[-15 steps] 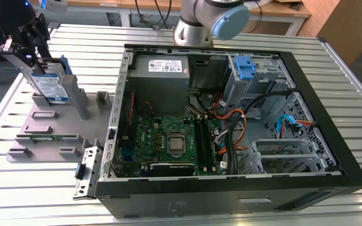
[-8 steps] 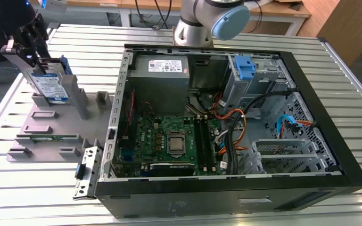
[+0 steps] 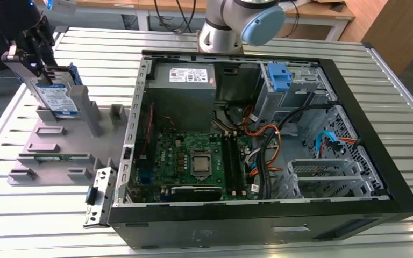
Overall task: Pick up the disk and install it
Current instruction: 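Pick up the disk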
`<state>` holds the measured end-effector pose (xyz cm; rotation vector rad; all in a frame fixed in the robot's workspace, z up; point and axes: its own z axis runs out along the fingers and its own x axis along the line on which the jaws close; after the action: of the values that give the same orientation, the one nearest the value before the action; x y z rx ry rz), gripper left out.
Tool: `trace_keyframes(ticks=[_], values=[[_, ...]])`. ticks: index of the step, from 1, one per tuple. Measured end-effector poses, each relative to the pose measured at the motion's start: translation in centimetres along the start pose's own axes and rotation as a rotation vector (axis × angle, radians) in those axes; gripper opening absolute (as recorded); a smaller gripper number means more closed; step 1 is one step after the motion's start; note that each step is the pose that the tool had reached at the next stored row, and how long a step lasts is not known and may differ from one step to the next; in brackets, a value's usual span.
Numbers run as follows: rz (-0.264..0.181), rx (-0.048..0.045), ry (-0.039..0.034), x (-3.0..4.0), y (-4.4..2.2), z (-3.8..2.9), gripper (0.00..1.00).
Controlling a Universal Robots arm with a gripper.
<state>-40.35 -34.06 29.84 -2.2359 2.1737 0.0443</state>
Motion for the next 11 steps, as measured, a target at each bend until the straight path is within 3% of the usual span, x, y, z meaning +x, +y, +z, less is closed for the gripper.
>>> trace_keyframes(ticks=[5, 6, 11], values=[[0.000, 0.0000, 0.0000, 0.00, 0.00, 0.00, 0.51], [0.000, 0.0000, 0.0000, 0.00, 0.00, 0.00, 0.45], [0.000, 0.0000, 0.0000, 0.00, 0.00, 0.00, 0.44]])
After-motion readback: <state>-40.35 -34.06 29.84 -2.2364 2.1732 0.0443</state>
